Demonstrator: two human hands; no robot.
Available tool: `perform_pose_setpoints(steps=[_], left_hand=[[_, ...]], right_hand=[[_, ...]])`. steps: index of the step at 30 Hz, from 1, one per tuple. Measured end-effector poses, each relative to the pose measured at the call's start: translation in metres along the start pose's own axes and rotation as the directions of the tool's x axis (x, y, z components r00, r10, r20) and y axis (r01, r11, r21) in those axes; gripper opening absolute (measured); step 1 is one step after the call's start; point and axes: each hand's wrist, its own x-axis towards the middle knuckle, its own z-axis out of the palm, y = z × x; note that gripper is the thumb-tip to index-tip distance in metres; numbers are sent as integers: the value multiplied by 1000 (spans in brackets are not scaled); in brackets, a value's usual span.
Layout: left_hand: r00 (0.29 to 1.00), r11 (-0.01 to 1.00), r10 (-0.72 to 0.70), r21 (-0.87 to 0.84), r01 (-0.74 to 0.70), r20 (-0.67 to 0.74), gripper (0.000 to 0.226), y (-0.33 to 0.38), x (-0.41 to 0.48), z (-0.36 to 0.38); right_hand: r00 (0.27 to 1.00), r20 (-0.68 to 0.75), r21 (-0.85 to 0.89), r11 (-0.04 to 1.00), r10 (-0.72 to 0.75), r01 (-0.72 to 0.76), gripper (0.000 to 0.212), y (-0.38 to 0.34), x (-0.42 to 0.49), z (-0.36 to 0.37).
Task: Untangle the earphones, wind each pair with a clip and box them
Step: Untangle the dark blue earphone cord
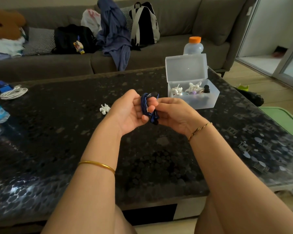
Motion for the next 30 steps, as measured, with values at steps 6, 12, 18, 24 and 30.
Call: perform_pose_setpoints(steps=[6, 12, 18, 24, 30], left_hand=[[976, 992, -42, -108, 66, 215, 31, 6, -7, -7], [981, 995, 1, -99, 18, 193, 26, 4, -5, -4], [995, 996, 42, -88, -34, 92, 22, 4, -5, 3], [999, 998, 42, -54, -43, -27, 20, 5, -4, 8], [994, 995, 90, 53, -87, -57, 24, 6, -5, 7]], right_hand=[[986, 145, 156, 982, 82, -105, 17, -4, -1, -12], [983, 166, 242, 963, 84, -123, 17, -1, 2, -12], [985, 158, 328, 937, 74, -123, 21, 0, 1, -8], [985, 161, 375, 919, 69, -126, 25, 2, 0, -3], [991, 129, 253, 967, -17, -17, 8, 1, -2, -1]])
